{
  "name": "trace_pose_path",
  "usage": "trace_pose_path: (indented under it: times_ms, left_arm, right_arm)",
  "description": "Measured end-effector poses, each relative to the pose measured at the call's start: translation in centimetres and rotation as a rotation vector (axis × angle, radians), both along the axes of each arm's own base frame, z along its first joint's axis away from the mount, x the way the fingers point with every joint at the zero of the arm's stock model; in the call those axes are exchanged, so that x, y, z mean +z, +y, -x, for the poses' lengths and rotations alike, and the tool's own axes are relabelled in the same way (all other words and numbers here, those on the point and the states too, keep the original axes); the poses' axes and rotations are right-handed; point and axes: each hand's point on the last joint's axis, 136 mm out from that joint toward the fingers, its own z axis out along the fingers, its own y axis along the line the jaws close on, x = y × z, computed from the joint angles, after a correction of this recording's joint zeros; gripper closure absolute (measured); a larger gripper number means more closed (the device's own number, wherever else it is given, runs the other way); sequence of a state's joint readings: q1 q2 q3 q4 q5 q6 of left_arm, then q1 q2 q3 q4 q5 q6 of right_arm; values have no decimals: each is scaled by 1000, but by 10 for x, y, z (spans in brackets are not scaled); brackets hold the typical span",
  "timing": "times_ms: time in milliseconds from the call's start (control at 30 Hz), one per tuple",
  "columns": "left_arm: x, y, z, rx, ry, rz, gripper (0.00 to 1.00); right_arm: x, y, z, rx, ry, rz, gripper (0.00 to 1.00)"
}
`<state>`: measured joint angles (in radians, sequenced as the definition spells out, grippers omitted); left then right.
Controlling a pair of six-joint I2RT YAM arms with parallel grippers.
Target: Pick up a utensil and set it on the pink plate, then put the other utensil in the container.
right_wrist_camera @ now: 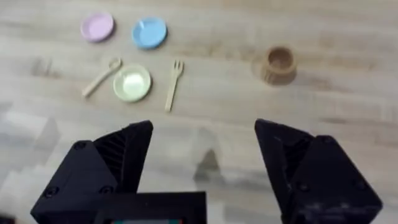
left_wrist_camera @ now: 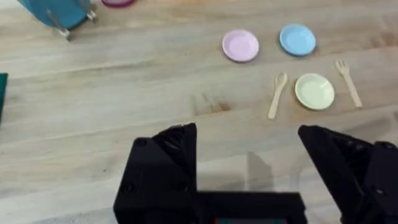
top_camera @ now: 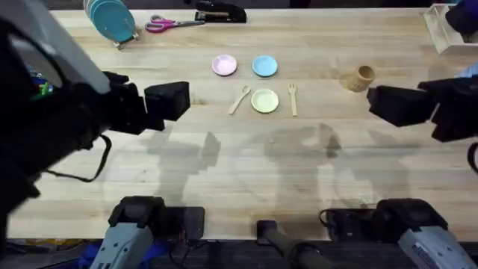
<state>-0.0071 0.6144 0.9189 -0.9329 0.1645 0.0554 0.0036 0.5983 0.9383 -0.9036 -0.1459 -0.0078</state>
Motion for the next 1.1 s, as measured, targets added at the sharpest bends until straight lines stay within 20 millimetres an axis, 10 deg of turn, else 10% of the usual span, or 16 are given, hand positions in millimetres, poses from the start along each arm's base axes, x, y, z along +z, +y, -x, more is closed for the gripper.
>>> trace_pose_path:
  times_ms: [800, 1100]
  left_arm:
    - [-9, -17, -21, -127, 134, -8, 6]
    - [-34, -72, -43, -286, 248, 19, 6]
  right_arm:
    - [-23, 12, -29, 168, 296, 59, 4]
    - [-23, 12, -30, 170, 293, 62, 4]
